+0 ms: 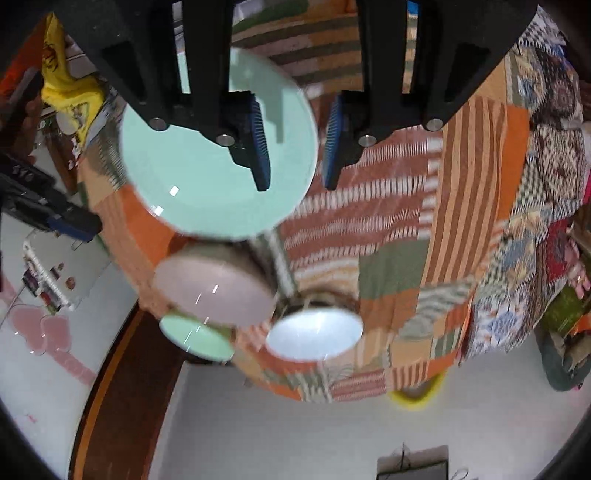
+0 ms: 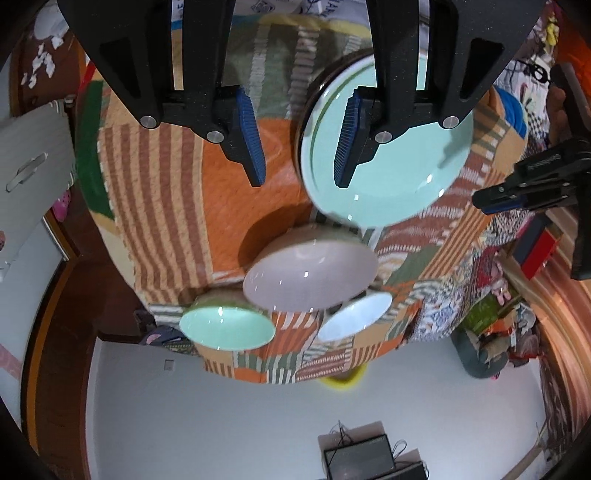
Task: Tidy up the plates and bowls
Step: 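Open the left gripper off the mint plate and move toward the pink bowl, then grasp the pink bowl rim with the left gripper, then carry the pink bowl with the left gripper onto the stack held by the right gripper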
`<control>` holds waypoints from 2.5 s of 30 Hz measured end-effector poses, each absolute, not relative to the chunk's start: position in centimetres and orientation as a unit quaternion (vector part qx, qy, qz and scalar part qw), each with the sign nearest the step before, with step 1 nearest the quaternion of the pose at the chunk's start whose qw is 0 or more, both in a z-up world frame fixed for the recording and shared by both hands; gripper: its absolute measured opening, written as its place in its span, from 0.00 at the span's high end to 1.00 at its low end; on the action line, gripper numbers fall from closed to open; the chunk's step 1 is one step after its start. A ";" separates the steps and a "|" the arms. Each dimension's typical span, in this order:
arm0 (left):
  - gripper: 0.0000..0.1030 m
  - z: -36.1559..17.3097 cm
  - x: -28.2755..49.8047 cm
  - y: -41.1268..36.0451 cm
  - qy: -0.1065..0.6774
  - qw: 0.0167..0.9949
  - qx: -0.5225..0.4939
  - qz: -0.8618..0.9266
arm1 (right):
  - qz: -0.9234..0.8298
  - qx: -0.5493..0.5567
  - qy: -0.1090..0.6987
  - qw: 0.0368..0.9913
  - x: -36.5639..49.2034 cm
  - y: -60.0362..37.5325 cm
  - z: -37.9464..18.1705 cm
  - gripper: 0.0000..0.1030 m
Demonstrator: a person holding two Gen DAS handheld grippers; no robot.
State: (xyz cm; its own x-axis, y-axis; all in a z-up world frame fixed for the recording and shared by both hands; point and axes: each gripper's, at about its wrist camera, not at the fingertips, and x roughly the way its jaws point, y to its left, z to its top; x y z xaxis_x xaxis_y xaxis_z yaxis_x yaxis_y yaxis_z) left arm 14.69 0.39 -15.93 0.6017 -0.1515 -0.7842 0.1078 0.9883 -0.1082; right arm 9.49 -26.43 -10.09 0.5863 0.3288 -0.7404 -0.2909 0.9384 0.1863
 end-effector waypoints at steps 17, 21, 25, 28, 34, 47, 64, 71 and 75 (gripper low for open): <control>0.45 -15.0 23.9 -2.9 0.439 0.894 -0.033 -0.085 | 0.174 0.061 0.387 0.904 15.2 -27.9 -8.5 0.46; 0.45 -16.8 26.3 -2.7 0.459 0.882 -0.054 -0.092 | 0.175 0.075 0.404 0.895 17.1 -27.9 -9.9 0.39; 0.45 -18.2 27.9 -3.0 0.460 0.882 -0.047 -0.089 | 0.172 0.074 0.418 0.889 18.6 -27.7 -11.4 0.39; 0.50 -19.1 28.9 -3.1 0.459 0.883 -0.044 -0.088 | 0.172 0.073 0.422 0.887 19.5 -27.6 -12.0 0.39; 0.78 -20.7 30.6 -3.0 0.476 0.872 -0.053 -0.105 | 0.174 0.085 0.430 0.882 21.0 -27.7 -13.2 0.52; 0.87 -21.6 30.7 -3.7 0.481 0.868 -0.044 -0.114 | 0.195 0.107 0.460 0.860 21.8 -27.8 -14.8 0.79; 0.89 -17.4 26.3 -3.2 0.464 0.878 -0.035 -0.109 | 0.188 0.074 0.431 0.879 19.5 -26.6 -10.9 0.79; 0.89 -14.8 24.1 -1.2 0.442 0.893 -0.026 -0.084 | 0.206 0.051 0.409 0.887 18.5 -24.4 -9.0 0.79; 0.89 -13.8 22.5 0.6 0.430 0.900 -0.032 -0.067 | 0.225 0.046 0.403 0.886 18.2 -22.9 -8.3 0.79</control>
